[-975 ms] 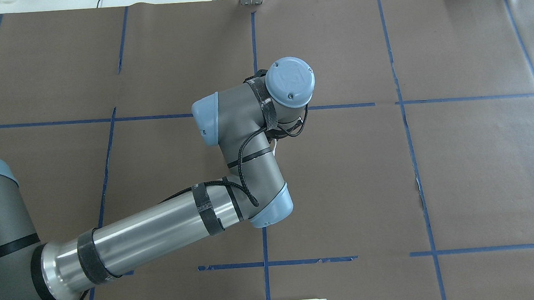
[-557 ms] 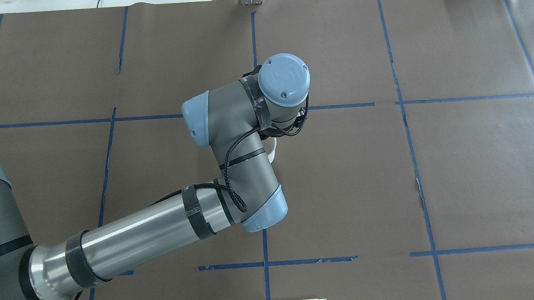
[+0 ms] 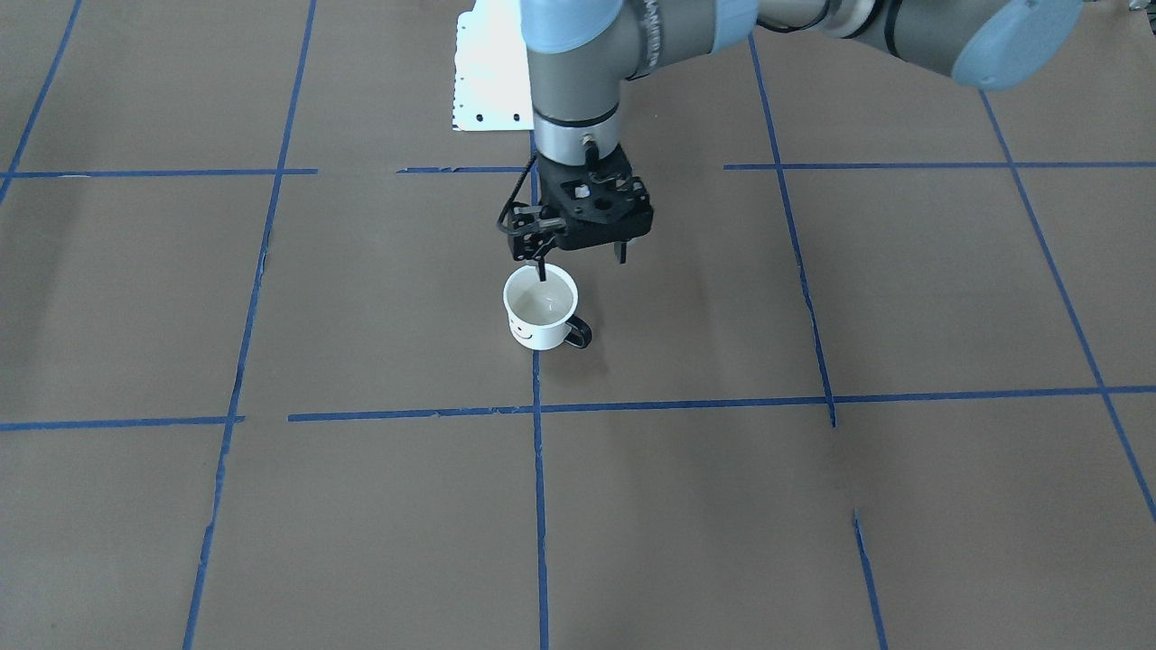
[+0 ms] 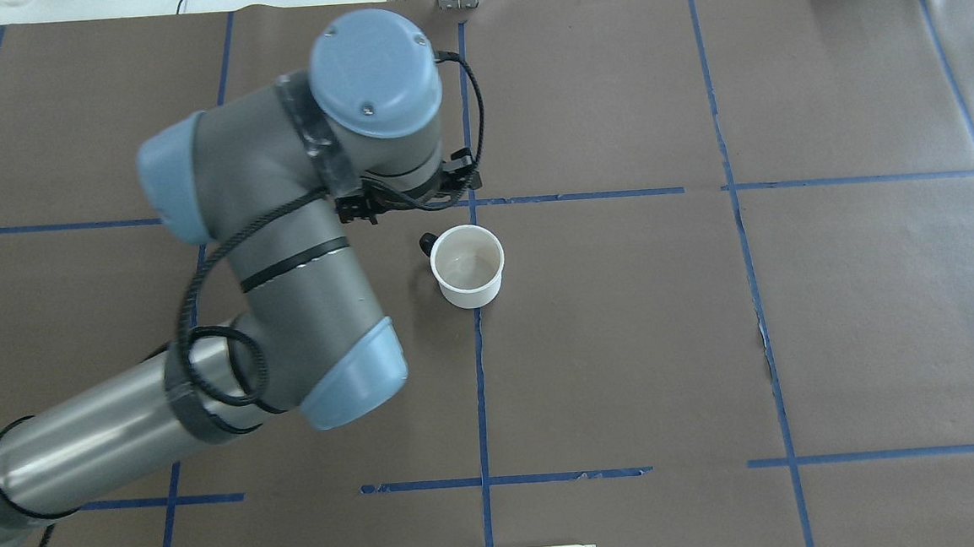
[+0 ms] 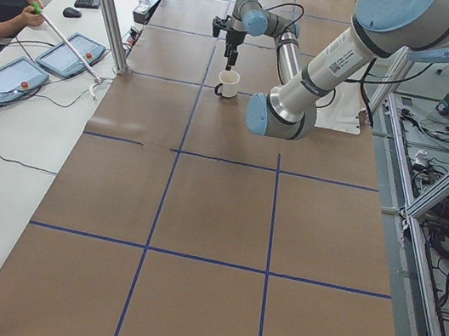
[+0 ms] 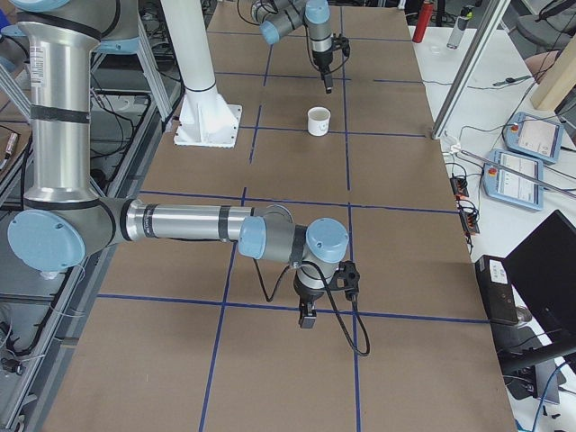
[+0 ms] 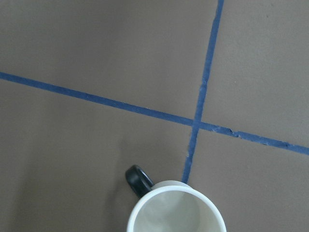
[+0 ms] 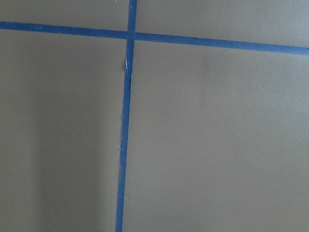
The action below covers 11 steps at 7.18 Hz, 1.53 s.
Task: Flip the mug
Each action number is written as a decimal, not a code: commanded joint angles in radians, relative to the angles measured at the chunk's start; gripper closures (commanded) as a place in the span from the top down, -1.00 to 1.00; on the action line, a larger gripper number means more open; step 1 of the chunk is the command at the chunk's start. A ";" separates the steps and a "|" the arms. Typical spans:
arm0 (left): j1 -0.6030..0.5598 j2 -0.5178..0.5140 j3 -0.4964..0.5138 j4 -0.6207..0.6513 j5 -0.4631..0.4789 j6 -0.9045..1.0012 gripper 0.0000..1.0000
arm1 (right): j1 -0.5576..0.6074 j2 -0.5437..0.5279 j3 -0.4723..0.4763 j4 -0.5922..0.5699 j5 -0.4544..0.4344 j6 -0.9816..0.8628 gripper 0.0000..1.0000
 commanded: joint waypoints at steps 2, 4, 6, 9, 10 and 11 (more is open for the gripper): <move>-0.207 0.240 -0.232 -0.006 -0.142 0.338 1.00 | 0.000 0.000 0.000 0.000 0.000 0.000 1.00; -0.420 0.459 -0.355 -0.021 -0.234 0.601 1.00 | 0.000 0.000 0.000 0.000 0.000 0.000 1.00; -0.629 0.679 -0.352 -0.053 -0.373 1.046 1.00 | 0.000 0.000 0.000 0.000 0.000 0.000 1.00; -0.988 1.006 -0.152 -0.327 -0.511 1.569 1.00 | 0.000 0.000 0.000 0.000 0.000 0.000 1.00; -1.037 1.031 -0.066 -0.398 -0.522 1.610 1.00 | 0.000 0.000 0.000 0.000 0.000 0.000 1.00; -1.052 1.031 -0.018 -0.394 -0.554 1.612 1.00 | 0.000 0.000 0.000 0.000 0.000 0.000 1.00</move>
